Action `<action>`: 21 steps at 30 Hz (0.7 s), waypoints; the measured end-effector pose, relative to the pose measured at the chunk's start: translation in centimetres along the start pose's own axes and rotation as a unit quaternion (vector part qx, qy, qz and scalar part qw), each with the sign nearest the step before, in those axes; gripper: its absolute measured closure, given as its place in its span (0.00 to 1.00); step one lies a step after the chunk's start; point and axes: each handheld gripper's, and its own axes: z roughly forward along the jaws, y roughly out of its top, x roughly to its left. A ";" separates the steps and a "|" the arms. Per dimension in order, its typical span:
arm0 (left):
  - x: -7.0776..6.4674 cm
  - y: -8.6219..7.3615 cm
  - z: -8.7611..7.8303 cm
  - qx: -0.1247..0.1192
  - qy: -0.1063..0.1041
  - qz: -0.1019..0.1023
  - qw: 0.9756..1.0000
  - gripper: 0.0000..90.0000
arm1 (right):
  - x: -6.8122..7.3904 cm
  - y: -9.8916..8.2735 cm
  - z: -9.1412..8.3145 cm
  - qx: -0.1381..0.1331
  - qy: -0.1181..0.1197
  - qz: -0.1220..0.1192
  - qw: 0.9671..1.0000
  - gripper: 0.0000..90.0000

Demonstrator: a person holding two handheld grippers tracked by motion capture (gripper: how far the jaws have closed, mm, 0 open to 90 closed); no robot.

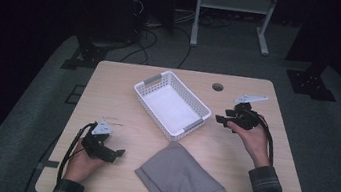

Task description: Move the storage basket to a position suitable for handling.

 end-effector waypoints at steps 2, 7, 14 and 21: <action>0.0 0.0 0.0 0.000 0.000 0.000 1.000 0.00 | 0.0 0.4 0.3 0.001 0.003 -0.003 1.000 0.53; 0.0 0.0 0.0 0.000 0.000 0.000 1.000 0.00 | 0.1 1.2 0.8 0.001 0.008 -0.002 1.000 0.56; 0.0 0.0 0.0 -0.003 0.000 0.000 1.000 0.00 | 0.2 2.2 1.7 0.006 0.020 -0.005 1.000 0.64; 0.0 0.0 0.0 -0.002 0.000 0.000 1.000 0.00 | 0.4 3.1 2.9 0.016 0.019 -0.016 1.000 0.67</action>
